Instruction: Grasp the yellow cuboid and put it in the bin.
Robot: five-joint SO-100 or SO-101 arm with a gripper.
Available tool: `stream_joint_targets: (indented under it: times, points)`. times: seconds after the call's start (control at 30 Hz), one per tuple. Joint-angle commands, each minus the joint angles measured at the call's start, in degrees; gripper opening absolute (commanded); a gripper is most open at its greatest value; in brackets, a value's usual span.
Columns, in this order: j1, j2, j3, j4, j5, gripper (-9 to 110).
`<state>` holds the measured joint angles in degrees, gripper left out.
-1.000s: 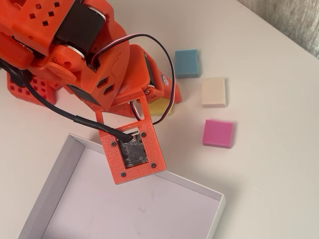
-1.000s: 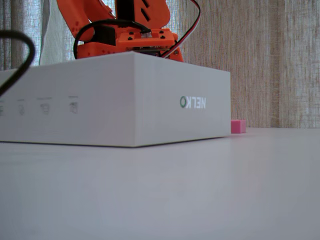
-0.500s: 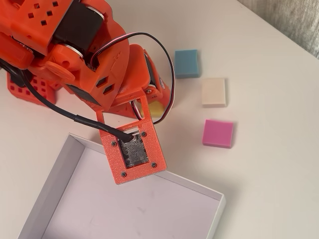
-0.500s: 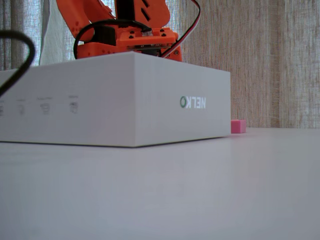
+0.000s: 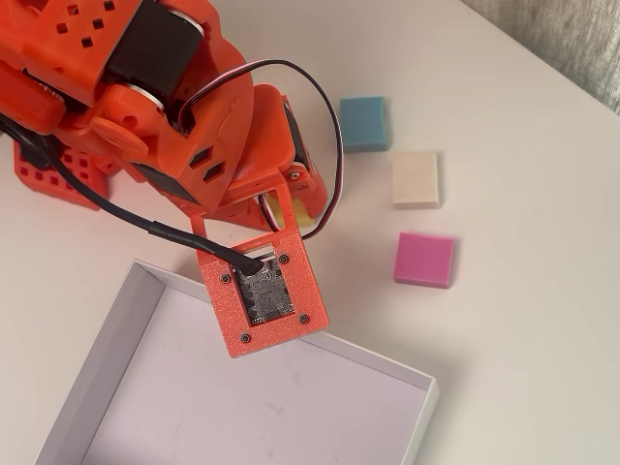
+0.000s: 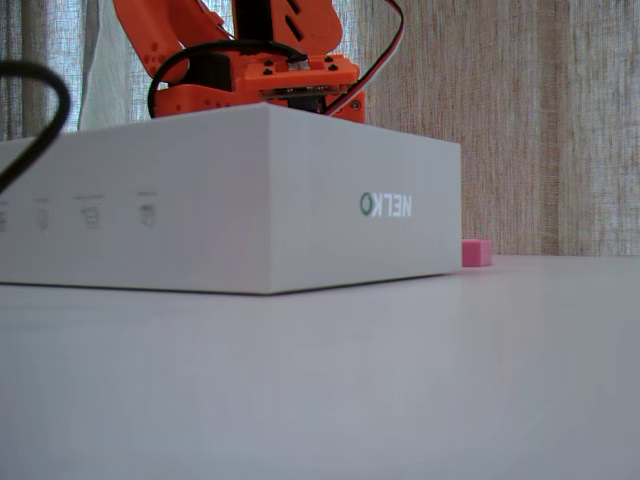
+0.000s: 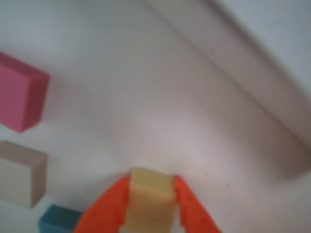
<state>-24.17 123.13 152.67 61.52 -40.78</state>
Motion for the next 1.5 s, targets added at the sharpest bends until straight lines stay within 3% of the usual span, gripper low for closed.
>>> stream_joint_targets:
  times: [0.0, 0.4, 0.7, 0.8, 1.0, 1.33, 1.47]
  points:
    - [-0.18, -1.23, -1.76, -1.93, 0.35, -8]
    - [-3.52, 2.20, -11.25, -11.78, 2.37, -8]
    - [-6.68, 5.54, -28.39, -5.01, 18.63, -8]
    - [-3.78, 7.21, -34.10, -3.87, 25.93, -8]
    - [4.66, 13.18, -38.50, -5.54, 29.27, -8]
    - [23.47, 15.29, -28.83, -4.13, 31.99, -8]
    - [25.58, 14.33, -21.97, 0.79, 29.09, -8]
